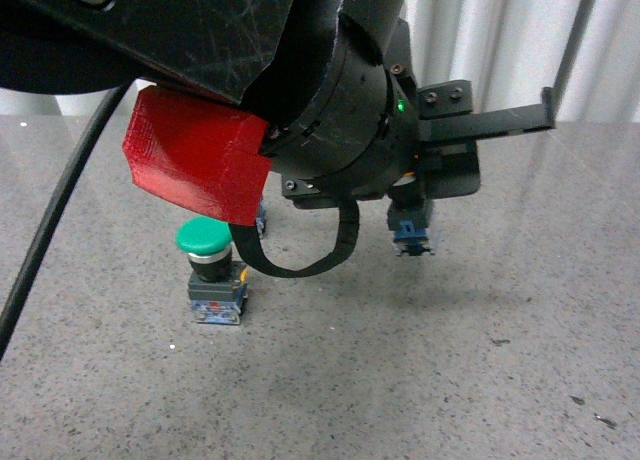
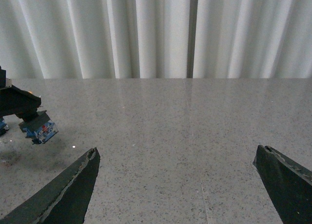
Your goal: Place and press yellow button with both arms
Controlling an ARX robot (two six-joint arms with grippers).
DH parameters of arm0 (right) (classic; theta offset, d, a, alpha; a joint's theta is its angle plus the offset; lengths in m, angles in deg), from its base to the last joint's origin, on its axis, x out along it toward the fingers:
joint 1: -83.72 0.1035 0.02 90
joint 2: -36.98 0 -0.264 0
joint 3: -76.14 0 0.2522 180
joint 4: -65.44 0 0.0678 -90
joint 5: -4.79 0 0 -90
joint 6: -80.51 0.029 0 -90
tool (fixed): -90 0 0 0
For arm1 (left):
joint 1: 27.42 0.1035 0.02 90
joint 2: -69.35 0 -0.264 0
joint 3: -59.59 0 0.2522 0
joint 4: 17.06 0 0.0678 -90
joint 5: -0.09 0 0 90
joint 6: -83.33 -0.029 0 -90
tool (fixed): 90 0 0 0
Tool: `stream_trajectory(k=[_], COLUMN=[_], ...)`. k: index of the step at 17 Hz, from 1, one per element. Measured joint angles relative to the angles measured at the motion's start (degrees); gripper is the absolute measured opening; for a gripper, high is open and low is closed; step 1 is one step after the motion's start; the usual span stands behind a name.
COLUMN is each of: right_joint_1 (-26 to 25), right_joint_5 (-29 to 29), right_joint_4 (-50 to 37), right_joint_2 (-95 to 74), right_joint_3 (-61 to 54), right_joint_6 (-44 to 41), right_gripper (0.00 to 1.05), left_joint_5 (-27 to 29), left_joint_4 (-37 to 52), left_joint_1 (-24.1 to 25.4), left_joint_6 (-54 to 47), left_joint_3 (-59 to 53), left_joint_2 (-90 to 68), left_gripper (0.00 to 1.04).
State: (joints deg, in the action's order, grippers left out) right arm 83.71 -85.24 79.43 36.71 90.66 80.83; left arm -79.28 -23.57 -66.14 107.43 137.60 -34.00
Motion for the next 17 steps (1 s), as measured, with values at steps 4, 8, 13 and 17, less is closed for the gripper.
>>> stream_trajectory(k=[4,8,13,17], right_joint_1=[0.0,0.0,0.0,0.0], right_joint_5=[0.0,0.0,0.0,0.0], right_joint_4=[0.0,0.0,0.0,0.0], right_joint_2=[0.0,0.0,0.0,0.0], right_joint_3=[0.0,0.0,0.0,0.0], right_joint_6=[0.0,0.0,0.0,0.0], right_gripper=[0.98,0.98,0.98,0.98], left_joint_5=[3.4,4.7,4.8,5.1], left_joint_4=[-1.1,-3.4,-2.6,-0.1], left_joint_1=[-0.2,-0.9,-0.9,1.6], left_joint_6=[3.4,5.4,5.8,1.8], left_joint_3=[-0.9,-1.1,-1.3,-1.6], left_joint_2=[-0.4,-2.1,-2.0,1.6], left_gripper=[0.34,0.34,0.69,0.97])
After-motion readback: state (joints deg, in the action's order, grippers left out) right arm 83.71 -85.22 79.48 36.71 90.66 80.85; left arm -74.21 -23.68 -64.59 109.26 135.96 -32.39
